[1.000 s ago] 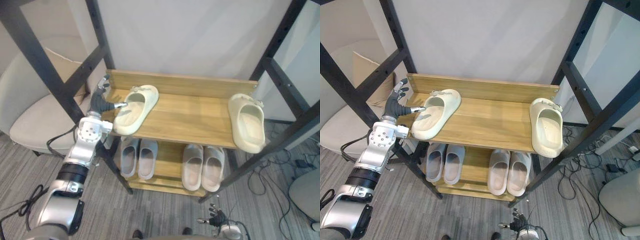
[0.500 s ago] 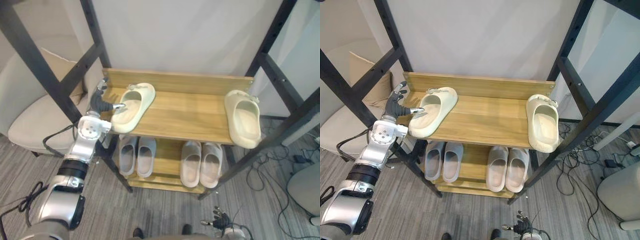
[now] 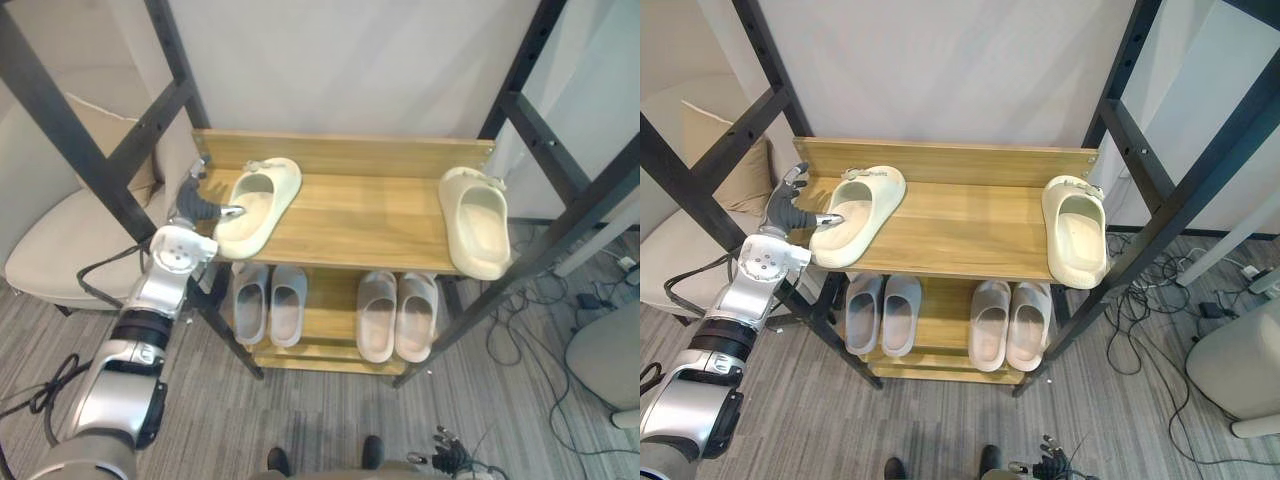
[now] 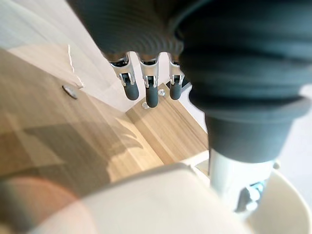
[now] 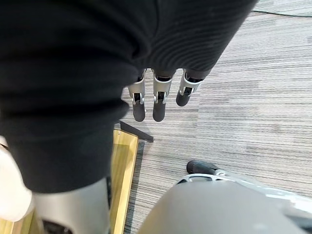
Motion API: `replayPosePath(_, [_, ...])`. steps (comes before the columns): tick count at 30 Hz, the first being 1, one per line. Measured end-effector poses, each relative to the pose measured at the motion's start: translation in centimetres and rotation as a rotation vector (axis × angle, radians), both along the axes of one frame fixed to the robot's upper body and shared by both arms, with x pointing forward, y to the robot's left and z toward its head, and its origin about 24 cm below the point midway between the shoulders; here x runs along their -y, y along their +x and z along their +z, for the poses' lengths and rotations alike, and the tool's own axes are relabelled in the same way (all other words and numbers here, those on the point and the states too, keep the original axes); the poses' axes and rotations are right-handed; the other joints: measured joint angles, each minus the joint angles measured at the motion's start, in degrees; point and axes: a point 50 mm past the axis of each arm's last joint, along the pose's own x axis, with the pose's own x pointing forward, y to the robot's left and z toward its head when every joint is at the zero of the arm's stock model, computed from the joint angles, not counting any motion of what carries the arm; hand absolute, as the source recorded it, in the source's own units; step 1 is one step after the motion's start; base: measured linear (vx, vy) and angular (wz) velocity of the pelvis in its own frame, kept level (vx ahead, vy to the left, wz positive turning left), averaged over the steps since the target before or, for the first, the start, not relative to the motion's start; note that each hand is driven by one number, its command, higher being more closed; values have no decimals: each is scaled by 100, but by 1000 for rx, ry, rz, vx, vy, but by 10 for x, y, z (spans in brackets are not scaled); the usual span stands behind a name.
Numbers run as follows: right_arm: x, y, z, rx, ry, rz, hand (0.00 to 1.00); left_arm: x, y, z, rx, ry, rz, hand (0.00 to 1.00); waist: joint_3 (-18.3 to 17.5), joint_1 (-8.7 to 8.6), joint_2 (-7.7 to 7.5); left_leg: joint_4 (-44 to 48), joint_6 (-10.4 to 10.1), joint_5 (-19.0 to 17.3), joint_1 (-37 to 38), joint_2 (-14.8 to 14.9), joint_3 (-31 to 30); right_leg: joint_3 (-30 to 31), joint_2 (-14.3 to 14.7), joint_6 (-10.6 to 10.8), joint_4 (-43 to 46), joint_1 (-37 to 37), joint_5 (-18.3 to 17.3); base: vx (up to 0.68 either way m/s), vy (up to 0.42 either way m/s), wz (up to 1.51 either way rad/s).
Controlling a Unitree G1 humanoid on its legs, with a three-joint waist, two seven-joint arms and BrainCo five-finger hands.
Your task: Organize the slippers on the shoe rack
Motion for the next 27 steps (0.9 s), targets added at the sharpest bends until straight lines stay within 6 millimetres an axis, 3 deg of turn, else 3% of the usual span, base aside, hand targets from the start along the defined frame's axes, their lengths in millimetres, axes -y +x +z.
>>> replayPosePath(9, [0,-1,0,-1,1,-9,0,8,8,12,37,-7,-5,0,25,-65,9,-2,29,54,-79,-68,9,41,-56,2,-17,-93,92,-33,3,-2])
replayPosePath(19, [1,-2,0,0,12,-34,0,26,10,10,66,-130,-25,0,39,-51,18,-4,43,58,-82,-177,-4,3,-166,25,-30,-53,129,-14,6,4])
replayPosePath(27, [1,-2,0,-1,10,-31,0,27,10,10,70,-146,-29,0,40,-51,21,-3,73,78,-78,-189,-18,-11,-166,16,-113,8,211,0,0,0])
